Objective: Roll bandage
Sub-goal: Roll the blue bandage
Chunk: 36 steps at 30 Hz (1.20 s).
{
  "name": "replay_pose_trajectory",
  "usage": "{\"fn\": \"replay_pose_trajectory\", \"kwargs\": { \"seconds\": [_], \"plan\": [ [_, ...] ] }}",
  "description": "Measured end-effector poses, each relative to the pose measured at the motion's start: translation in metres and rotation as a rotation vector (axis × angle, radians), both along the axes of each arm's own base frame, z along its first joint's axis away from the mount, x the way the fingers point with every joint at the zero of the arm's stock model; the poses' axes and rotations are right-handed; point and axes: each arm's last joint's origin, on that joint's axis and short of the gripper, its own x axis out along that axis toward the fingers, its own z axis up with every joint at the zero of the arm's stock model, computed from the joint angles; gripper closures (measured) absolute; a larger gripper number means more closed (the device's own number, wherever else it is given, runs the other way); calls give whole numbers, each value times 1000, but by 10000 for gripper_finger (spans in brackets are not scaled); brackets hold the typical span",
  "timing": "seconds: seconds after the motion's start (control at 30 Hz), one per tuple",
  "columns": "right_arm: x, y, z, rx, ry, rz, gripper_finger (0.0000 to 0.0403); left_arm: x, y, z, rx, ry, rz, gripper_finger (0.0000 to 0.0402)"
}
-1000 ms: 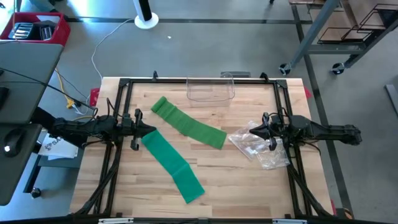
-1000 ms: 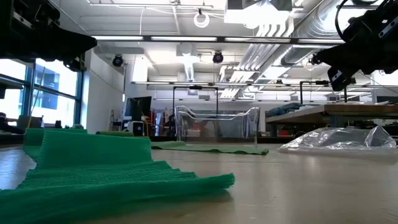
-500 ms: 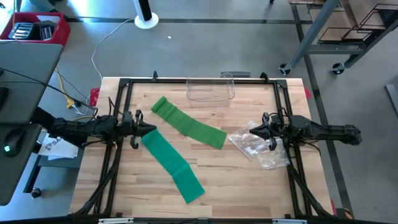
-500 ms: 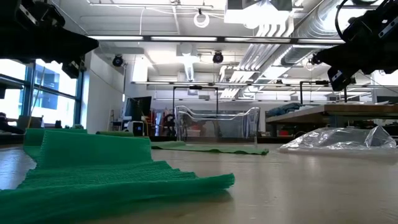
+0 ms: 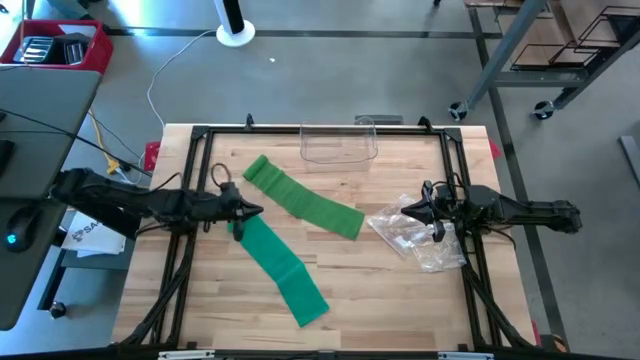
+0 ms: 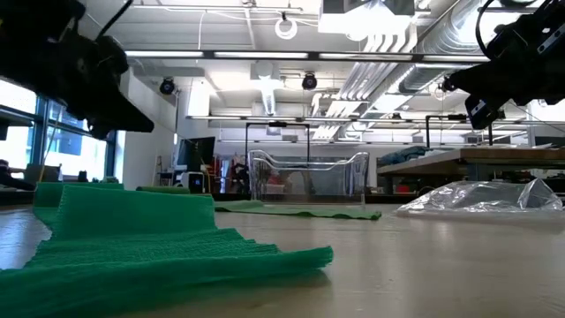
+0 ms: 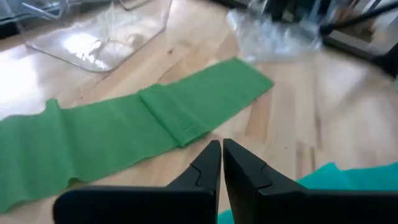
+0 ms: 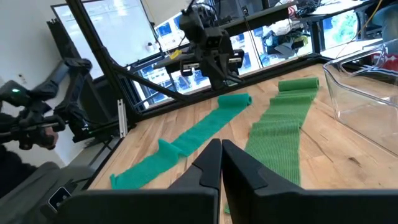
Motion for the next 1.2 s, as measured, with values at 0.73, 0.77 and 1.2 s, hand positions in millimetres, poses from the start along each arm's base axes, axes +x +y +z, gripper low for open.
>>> {"fn": "replay_pose_trajectory", "kwargs": {
  "seconds": [0.73,0.77,1.2],
  "plan": [
    [0,0,0,0,0,0,399,-14,-33,-3,-465,694,458,266],
    [0,0,0,0,0,0,399,-14,-34,-3,-469,700,462,264],
    [0,0,0,0,0,0,399,-10,-40,-23,-477,904,526,269]
  ]
}}
